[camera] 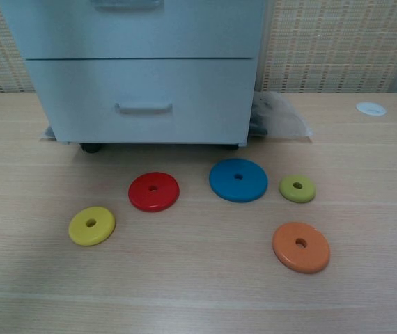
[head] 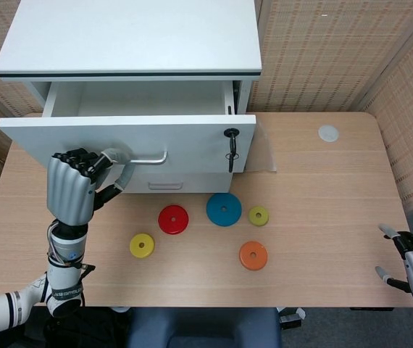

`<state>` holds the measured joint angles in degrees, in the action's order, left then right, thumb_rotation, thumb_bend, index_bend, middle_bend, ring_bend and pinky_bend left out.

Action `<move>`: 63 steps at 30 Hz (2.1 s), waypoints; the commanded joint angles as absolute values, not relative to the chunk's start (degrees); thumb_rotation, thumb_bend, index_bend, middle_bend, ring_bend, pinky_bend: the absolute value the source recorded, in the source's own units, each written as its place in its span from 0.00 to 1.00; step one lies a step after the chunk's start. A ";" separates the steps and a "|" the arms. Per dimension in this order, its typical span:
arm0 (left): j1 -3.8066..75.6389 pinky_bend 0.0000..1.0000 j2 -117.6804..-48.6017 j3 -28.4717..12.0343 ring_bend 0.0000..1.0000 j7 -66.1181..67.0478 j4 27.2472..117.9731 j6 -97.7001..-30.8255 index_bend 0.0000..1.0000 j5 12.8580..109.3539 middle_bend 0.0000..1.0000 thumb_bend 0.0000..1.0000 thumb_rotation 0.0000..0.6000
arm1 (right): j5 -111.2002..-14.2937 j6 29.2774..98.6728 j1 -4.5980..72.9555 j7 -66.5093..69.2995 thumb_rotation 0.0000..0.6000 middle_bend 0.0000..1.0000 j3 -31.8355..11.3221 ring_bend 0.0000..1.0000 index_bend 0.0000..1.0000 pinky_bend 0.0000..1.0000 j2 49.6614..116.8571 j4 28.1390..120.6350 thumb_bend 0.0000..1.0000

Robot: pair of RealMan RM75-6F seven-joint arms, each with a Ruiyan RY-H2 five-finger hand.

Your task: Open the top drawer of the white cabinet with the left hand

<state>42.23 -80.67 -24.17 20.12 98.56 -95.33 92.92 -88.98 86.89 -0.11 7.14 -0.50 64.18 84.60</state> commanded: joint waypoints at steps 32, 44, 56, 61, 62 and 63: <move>41.02 1.00 -83.20 -23.44 1.00 20.24 96.97 -97.72 0.28 98.87 1.00 0.35 1.00 | -88.75 87.06 -0.26 7.39 1.00 0.30 -0.63 0.21 0.17 0.23 64.38 84.22 0.16; 41.31 1.00 -84.76 -23.76 1.00 21.38 94.28 -98.10 0.27 99.88 1.00 0.35 1.00 | -88.50 87.02 -0.37 7.54 1.00 0.30 -0.66 0.21 0.17 0.23 64.52 84.01 0.16; 40.80 1.00 -85.27 -22.98 1.00 22.80 94.12 -98.28 0.27 101.04 1.00 0.35 1.00 | -88.42 86.83 -0.36 7.34 1.00 0.30 -0.64 0.21 0.17 0.23 64.55 84.07 0.16; 40.29 1.00 -85.78 -22.46 1.00 22.88 93.97 -98.97 0.26 101.73 1.00 0.35 1.00 | -88.40 86.79 -0.36 7.33 1.00 0.30 -0.64 0.21 0.17 0.23 64.60 84.07 0.16; 39.96 1.00 -85.89 -22.23 1.00 22.81 94.05 -99.37 0.26 101.90 1.00 0.35 1.00 | -88.36 86.78 -0.36 7.31 1.00 0.30 -0.66 0.21 0.17 0.23 64.57 84.08 0.16; 39.62 1.00 -85.96 -21.96 1.00 22.78 94.18 -99.81 0.25 102.16 1.00 0.35 1.00 | -88.34 86.78 -0.36 7.31 1.00 0.30 -0.67 0.21 0.17 0.23 64.58 84.07 0.16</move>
<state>39.90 -85.85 -22.20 22.84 94.08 -99.49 101.94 -88.35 86.78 -0.36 7.31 -0.67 64.58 84.08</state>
